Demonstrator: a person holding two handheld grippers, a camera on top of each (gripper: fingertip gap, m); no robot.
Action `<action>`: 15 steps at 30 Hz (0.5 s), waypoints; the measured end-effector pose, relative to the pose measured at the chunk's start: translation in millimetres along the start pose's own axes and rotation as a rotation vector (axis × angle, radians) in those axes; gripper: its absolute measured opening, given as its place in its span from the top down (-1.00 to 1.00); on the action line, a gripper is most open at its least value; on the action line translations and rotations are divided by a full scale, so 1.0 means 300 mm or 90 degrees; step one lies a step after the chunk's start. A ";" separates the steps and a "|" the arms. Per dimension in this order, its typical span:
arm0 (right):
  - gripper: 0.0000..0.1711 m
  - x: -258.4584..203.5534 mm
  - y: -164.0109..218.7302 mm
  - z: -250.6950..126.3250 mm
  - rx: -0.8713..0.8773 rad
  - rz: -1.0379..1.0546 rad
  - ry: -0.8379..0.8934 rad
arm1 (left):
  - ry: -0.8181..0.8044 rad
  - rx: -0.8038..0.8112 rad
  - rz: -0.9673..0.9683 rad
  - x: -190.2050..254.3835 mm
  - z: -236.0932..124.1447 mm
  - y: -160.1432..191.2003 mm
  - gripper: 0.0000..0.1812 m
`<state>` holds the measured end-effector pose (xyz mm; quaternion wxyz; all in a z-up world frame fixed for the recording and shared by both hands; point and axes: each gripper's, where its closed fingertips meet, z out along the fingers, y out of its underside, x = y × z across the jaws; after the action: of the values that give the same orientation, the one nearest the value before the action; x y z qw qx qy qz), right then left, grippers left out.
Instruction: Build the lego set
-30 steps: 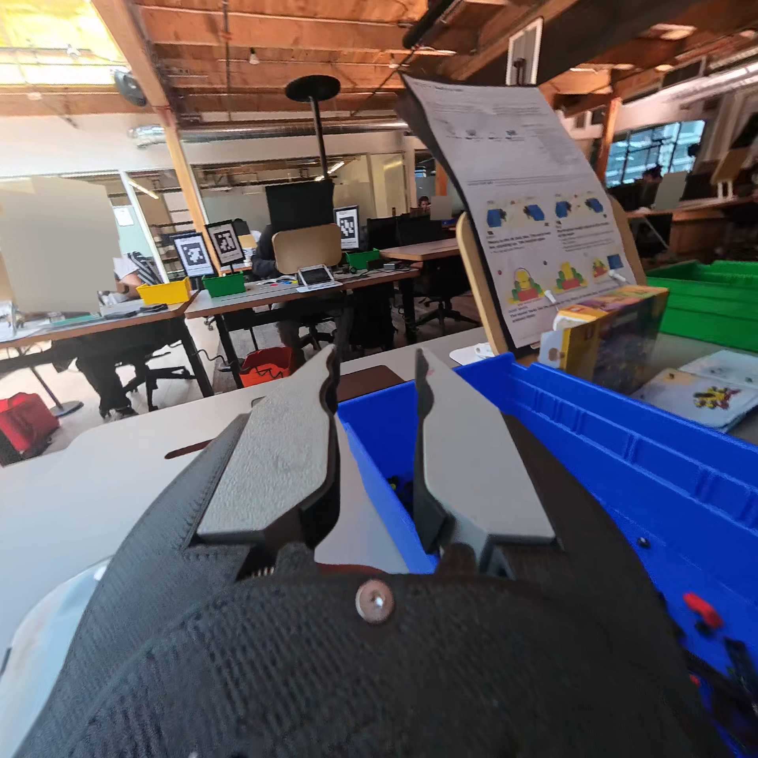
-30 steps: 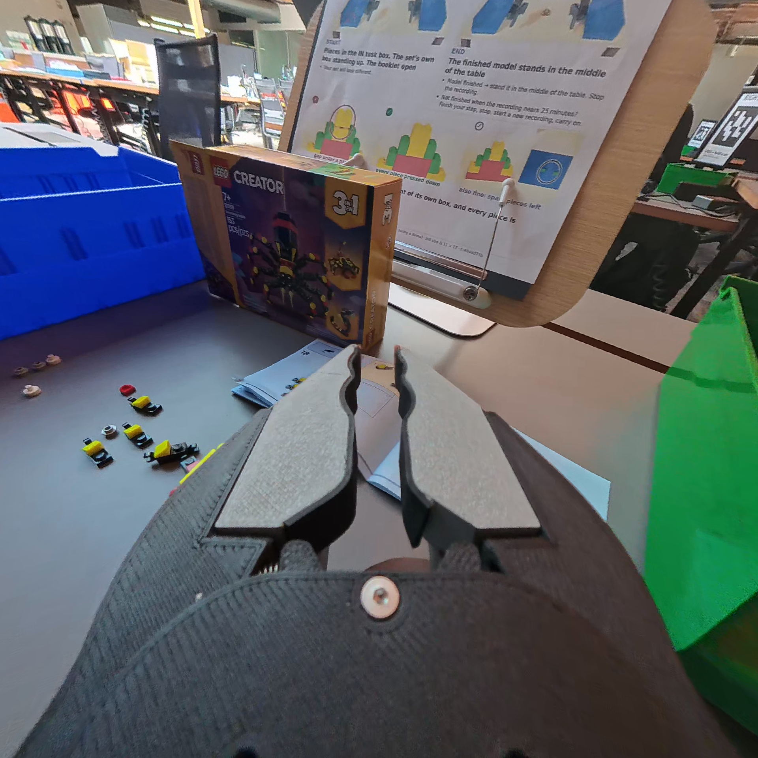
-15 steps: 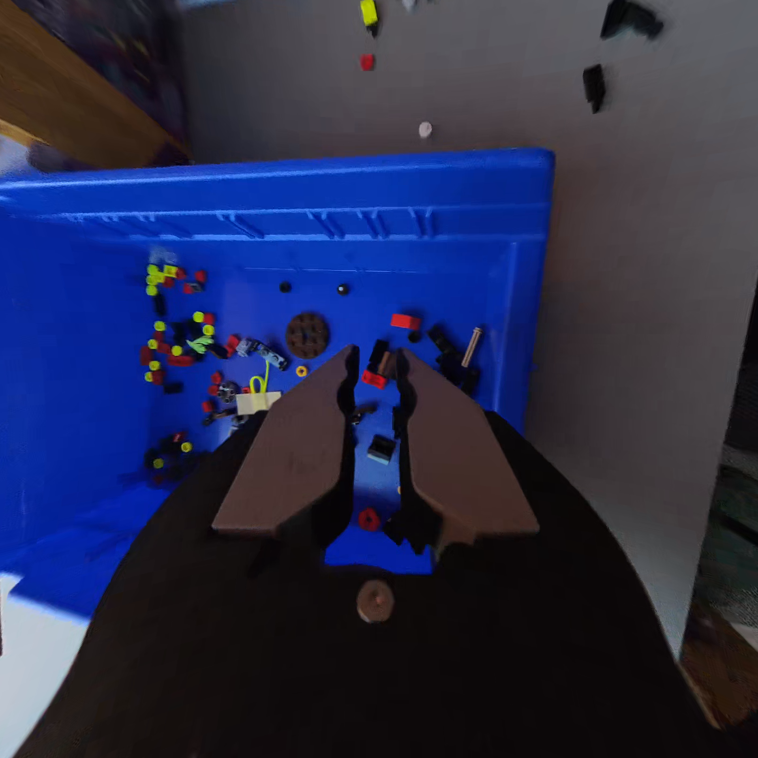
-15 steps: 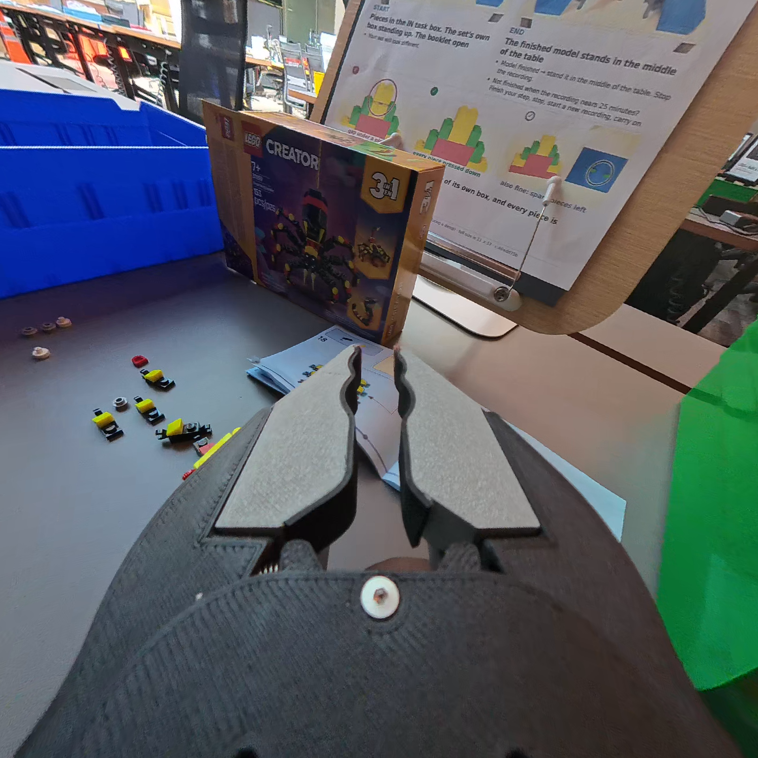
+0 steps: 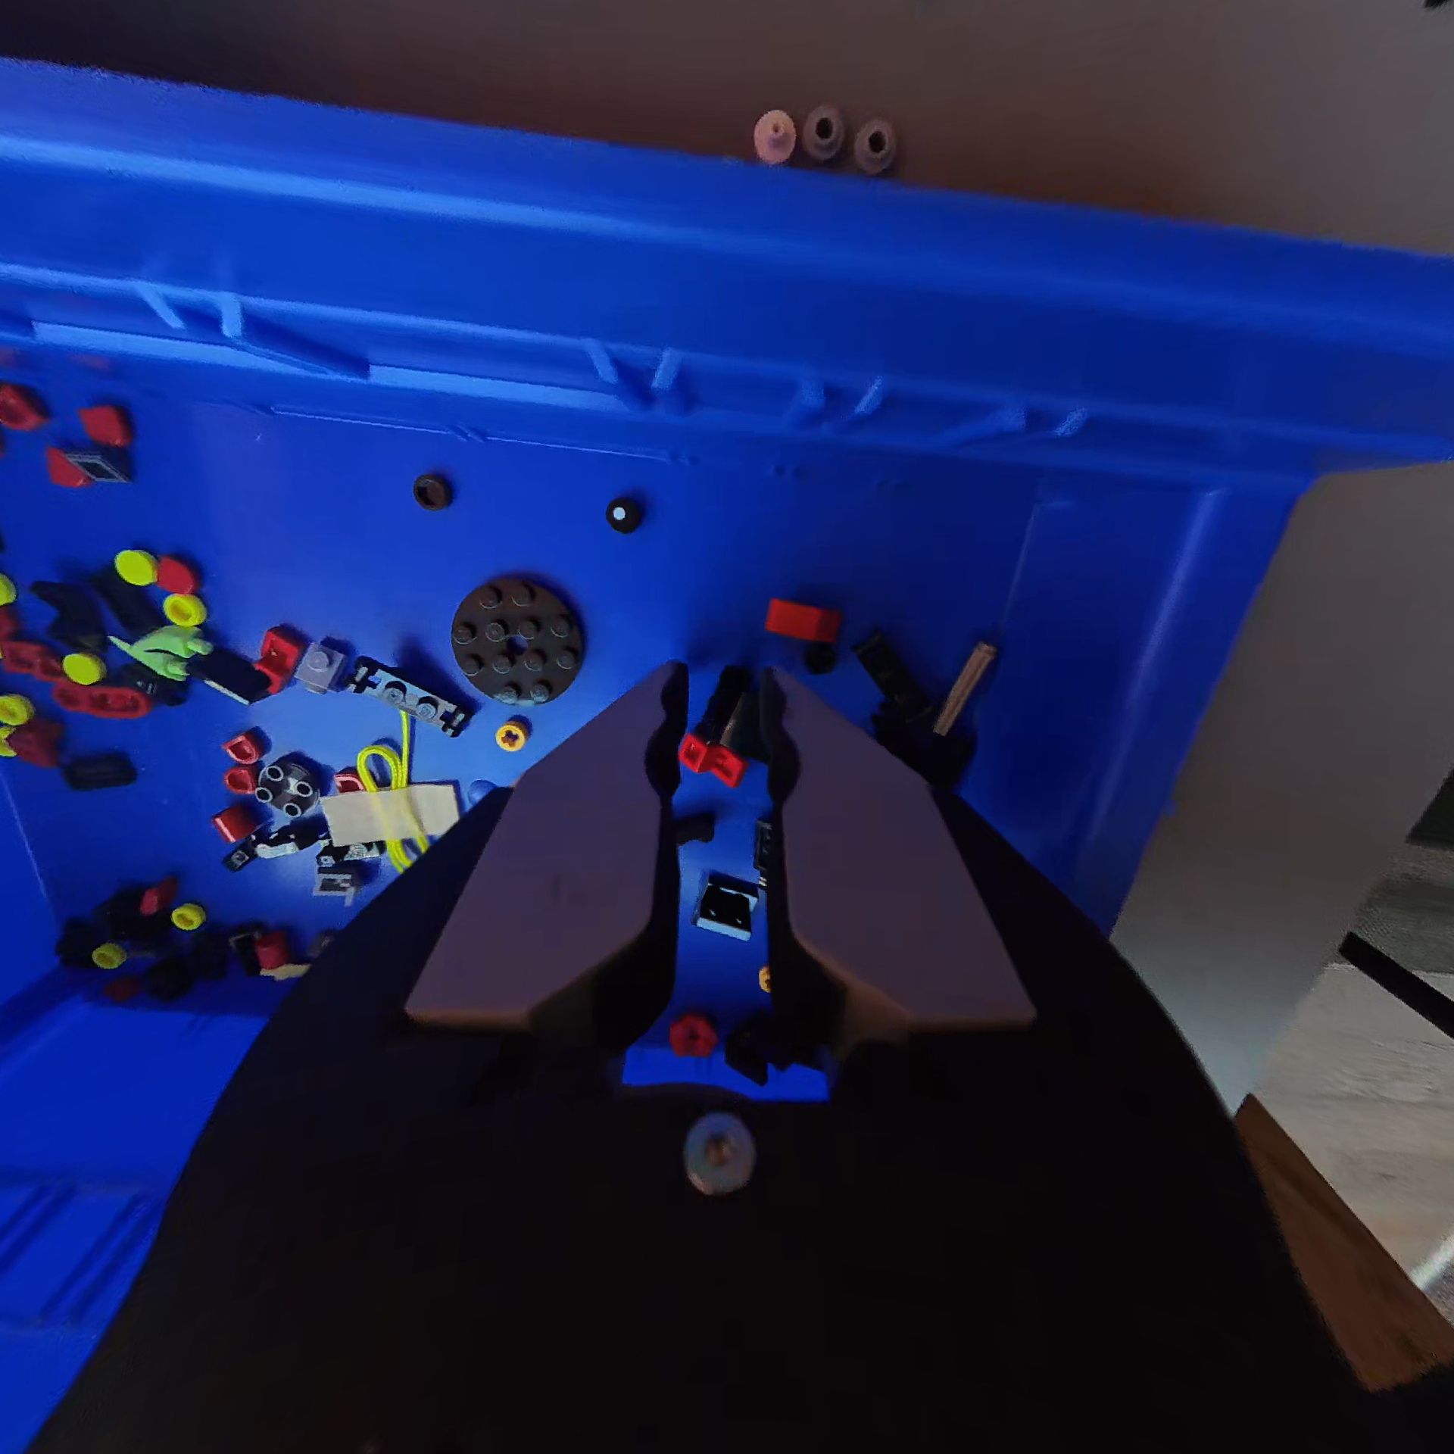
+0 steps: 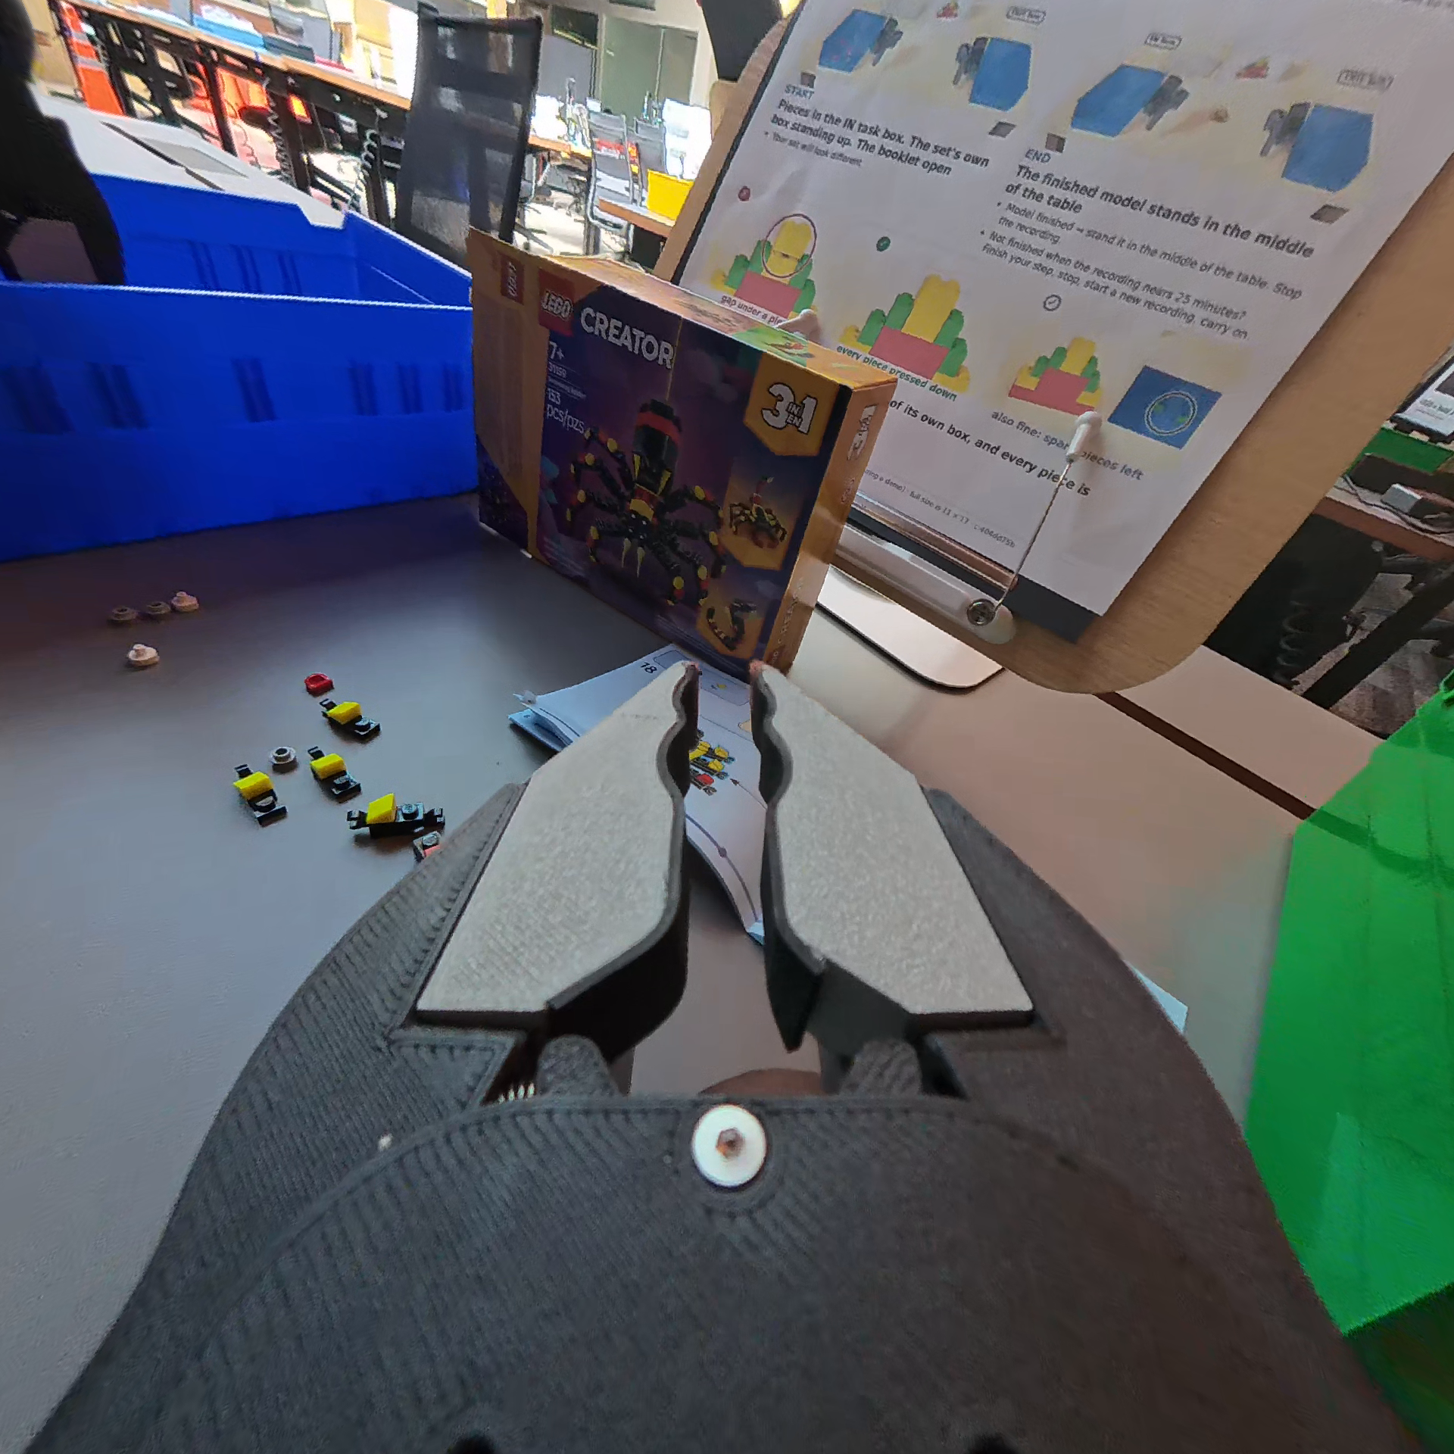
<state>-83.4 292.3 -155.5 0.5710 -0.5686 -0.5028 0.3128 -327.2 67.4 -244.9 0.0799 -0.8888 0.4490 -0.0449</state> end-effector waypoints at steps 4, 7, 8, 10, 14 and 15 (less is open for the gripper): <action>0.90 -0.007 -0.014 -0.006 0.009 -0.018 -0.002 | 0.008 -0.006 -0.013 0.000 0.006 0.006 0.97; 0.90 -0.009 -0.016 -0.006 0.010 -0.021 -0.003 | 0.013 -0.004 -0.018 0.002 0.005 0.005 0.97; 0.90 -0.010 -0.016 -0.006 0.010 -0.021 -0.004 | 0.009 -0.003 -0.019 0.000 0.002 0.004 0.97; 0.90 -0.013 -0.015 -0.005 0.009 -0.023 -0.006 | -0.002 0.002 -0.019 -0.002 -0.013 0.002 0.97; 0.91 -0.018 -0.022 -0.007 0.012 -0.029 -0.006 | -0.104 0.044 -0.026 -0.057 -0.116 -0.023 0.97; 0.91 -0.019 -0.024 -0.008 0.014 -0.029 -0.007 | -0.154 0.068 -0.033 -0.084 -0.166 -0.040 0.97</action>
<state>-84.5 285.0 -149.5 0.5815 -0.5491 -0.5154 0.3078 -340.1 89.7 -194.0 0.1798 -0.8934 0.4102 0.0364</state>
